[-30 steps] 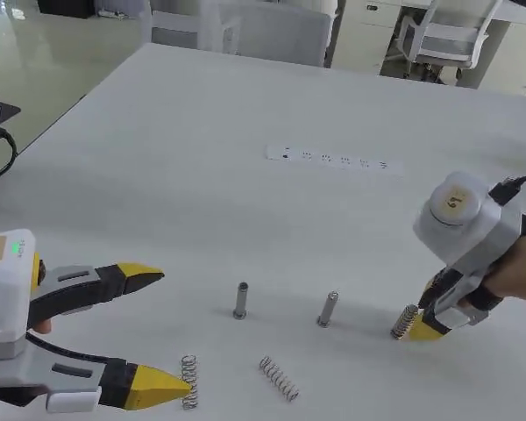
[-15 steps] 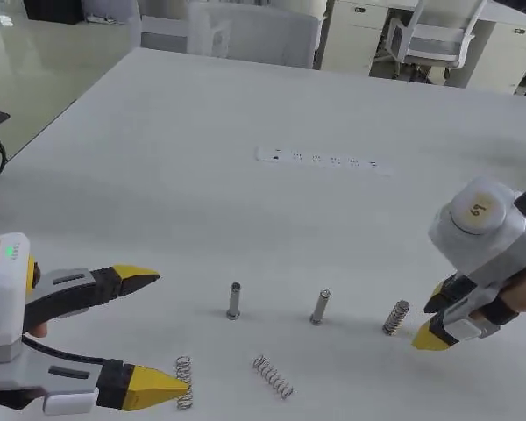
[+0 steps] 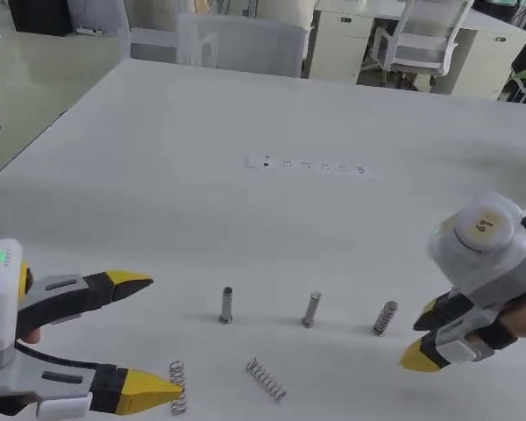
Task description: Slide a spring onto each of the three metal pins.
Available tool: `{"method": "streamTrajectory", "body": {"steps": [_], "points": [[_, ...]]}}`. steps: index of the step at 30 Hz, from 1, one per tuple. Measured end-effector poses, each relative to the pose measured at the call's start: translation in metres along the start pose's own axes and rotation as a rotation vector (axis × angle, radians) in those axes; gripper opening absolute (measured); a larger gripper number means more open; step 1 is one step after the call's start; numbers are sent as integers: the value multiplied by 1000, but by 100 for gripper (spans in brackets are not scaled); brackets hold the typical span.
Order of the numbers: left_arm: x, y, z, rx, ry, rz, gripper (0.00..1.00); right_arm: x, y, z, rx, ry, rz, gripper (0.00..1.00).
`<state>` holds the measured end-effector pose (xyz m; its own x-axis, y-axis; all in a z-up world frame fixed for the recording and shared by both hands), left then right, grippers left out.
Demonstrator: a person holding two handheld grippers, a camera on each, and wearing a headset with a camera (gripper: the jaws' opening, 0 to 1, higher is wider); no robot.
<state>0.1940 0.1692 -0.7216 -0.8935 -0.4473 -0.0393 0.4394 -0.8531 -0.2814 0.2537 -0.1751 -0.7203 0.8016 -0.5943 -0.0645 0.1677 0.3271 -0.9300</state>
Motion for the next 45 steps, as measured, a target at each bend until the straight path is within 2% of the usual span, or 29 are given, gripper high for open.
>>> {"method": "streamTrajectory", "body": {"steps": [13, 32, 45], "points": [[2, 0, 3, 1, 13, -11, 78, -27, 4, 10, 23, -27, 35, 31], [8, -2, 4, 9, 14, -13, 77, -78, 35, 48, 18, -135, 124, 29], [9, -4, 1, 9, 12, -12, 77, -94, 58, 63, 4, -153, 157, 27]]}}
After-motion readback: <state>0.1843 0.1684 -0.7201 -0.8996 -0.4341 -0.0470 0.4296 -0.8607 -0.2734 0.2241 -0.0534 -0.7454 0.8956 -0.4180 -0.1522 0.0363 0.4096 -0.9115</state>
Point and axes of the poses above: the centre of the closed fingertips' face, and the gripper's own axes: y roughly forward along the fingers, x roughly to its right, z roughly out of its top, the point moved 9 cm from there along -y, roughly backward along the fingers, and after that the axes turned 8 degrees about y, right-handed, at the moved point
